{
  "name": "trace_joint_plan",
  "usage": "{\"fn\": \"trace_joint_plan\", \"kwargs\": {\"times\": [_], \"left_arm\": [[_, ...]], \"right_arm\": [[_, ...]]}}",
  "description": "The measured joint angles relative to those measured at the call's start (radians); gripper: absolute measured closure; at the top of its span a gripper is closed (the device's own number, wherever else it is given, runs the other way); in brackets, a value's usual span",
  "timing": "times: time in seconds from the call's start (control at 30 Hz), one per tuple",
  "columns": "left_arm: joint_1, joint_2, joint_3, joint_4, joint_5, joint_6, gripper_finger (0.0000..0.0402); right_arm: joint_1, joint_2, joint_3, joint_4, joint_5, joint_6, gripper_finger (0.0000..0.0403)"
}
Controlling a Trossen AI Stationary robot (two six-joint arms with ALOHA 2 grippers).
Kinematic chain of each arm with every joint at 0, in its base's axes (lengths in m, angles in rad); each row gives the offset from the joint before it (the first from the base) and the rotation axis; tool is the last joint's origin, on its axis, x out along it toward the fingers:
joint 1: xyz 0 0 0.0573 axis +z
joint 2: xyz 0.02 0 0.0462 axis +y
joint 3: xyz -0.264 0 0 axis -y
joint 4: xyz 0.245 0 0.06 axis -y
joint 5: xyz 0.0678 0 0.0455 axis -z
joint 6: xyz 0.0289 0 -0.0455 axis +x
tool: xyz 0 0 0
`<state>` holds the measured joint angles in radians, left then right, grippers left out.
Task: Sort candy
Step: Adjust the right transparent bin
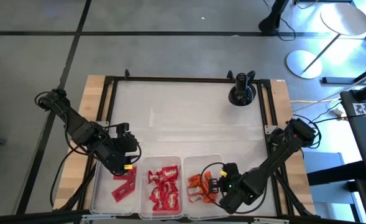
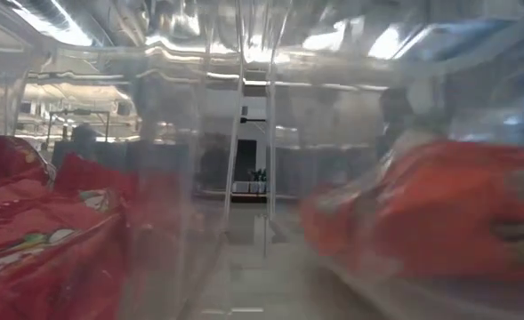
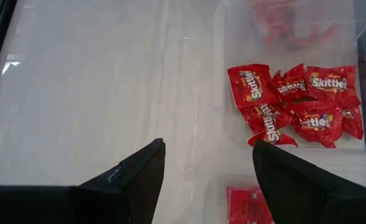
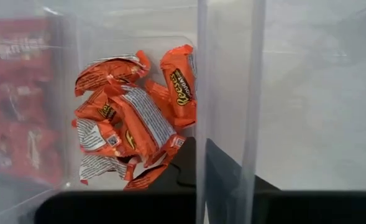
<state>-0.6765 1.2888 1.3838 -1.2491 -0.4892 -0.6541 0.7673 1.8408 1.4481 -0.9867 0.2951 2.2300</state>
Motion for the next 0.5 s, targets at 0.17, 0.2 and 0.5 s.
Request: {"fn": "trace_joint_plan", "kwargs": {"times": [0.17, 0.2, 0.5], "left_arm": [[0.000, 0.000, 0.000, 0.000, 0.000, 0.005, 0.0169], [0.000, 0.000, 0.000, 0.001, 0.000, 0.004, 0.0169], [0.000, 0.000, 0.000, 0.000, 0.000, 0.000, 0.0169]], "right_arm": [[0.013, -0.002, 0.079, -0.066, 0.040, -0.002, 0.0402], [0.012, -0.003, 0.088, -0.078, 0.041, -0.002, 0.0402], [0.011, 0.012, 0.091, -0.122, -0.024, 0.000, 0.0402]]}}
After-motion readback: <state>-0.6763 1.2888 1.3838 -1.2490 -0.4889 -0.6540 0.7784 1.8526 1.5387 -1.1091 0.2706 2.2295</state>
